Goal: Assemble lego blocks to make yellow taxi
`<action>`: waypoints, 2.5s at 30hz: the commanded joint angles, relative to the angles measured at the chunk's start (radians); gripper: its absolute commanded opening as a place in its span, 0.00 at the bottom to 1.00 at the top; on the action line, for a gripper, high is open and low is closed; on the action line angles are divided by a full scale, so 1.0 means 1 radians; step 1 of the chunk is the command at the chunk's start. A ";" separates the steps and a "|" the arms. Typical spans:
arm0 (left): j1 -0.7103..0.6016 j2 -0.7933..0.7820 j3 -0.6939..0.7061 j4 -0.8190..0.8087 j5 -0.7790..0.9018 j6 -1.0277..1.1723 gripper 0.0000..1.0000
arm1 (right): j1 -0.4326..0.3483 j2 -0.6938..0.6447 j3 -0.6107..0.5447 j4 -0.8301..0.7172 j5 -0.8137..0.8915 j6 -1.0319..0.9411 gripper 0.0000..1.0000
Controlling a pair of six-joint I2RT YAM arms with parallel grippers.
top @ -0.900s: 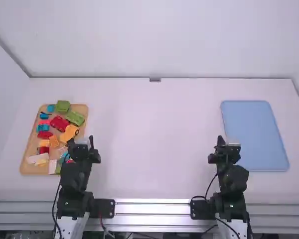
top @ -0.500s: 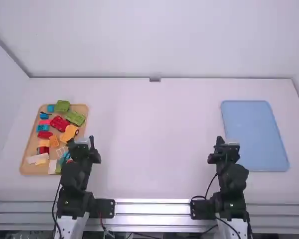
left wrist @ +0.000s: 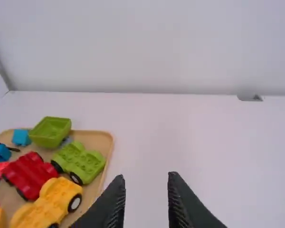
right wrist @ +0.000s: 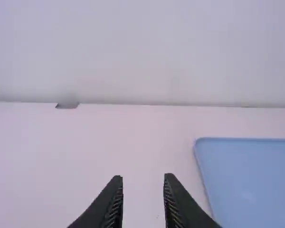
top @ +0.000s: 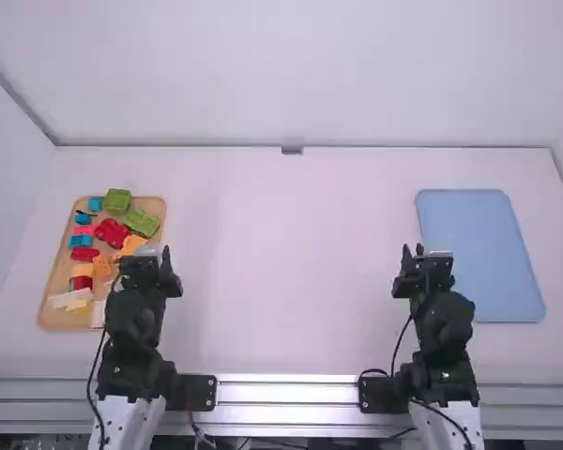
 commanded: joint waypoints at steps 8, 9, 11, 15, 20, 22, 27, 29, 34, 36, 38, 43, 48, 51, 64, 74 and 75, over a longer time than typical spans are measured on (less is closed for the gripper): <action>-0.013 0.194 0.164 0.011 -0.150 0.083 0.42 | 0.084 0.229 0.207 0.025 0.027 -0.174 0.42; -0.014 0.217 0.181 0.014 -0.165 0.082 0.44 | 0.094 0.258 0.228 0.027 0.029 -0.195 0.44; -0.015 0.253 0.208 0.017 -0.187 0.082 0.47 | 0.111 0.303 0.262 0.031 0.033 -0.225 0.47; -0.012 0.341 0.274 0.021 -0.239 0.099 0.56 | 0.151 0.414 0.343 0.045 0.042 -0.280 0.55; 0.039 0.446 0.360 0.008 -0.287 0.097 0.65 | 0.177 0.544 0.439 0.072 0.081 -0.273 0.65; 0.087 0.489 0.416 -0.046 -0.229 0.104 0.69 | 0.182 0.595 0.479 0.077 0.093 -0.271 0.69; 0.256 0.609 0.594 -0.233 -0.046 0.127 0.78 | 0.176 0.708 0.566 0.089 0.104 -0.256 0.78; 0.292 0.643 0.635 -0.268 -0.015 0.144 0.80 | 0.176 0.732 0.585 0.091 0.107 -0.254 0.80; 0.426 0.806 0.831 -0.466 0.067 0.217 0.87 | 0.179 0.820 0.653 0.100 0.106 -0.276 0.87; 0.489 0.926 0.959 -0.595 0.103 0.280 0.91 | 0.189 0.862 0.685 0.113 0.095 -0.290 0.90; 0.525 1.014 1.050 -0.705 0.192 0.409 0.92 | 0.198 0.885 0.703 0.123 0.098 -0.297 0.92; 0.571 1.291 1.326 -1.048 0.236 0.681 0.97 | 0.229 0.943 0.747 0.156 0.104 -0.314 0.96; 0.579 1.465 1.420 -1.084 0.078 0.703 0.98 | 0.238 0.966 0.765 0.168 0.106 -0.321 0.98; 0.581 1.537 1.417 -1.033 0.021 0.706 0.99 | 0.240 0.969 0.768 0.168 0.108 -0.322 0.98; 0.587 1.603 1.291 -0.851 0.122 0.780 0.95 | 0.239 0.969 0.768 0.196 0.107 -0.317 0.98; 0.586 1.603 1.136 -0.746 0.129 0.721 0.95 | 0.239 0.969 0.768 0.195 0.106 -0.318 0.98; 0.586 1.603 1.124 -0.742 0.129 0.721 0.93 | 0.238 0.969 0.768 0.196 0.106 -0.318 0.98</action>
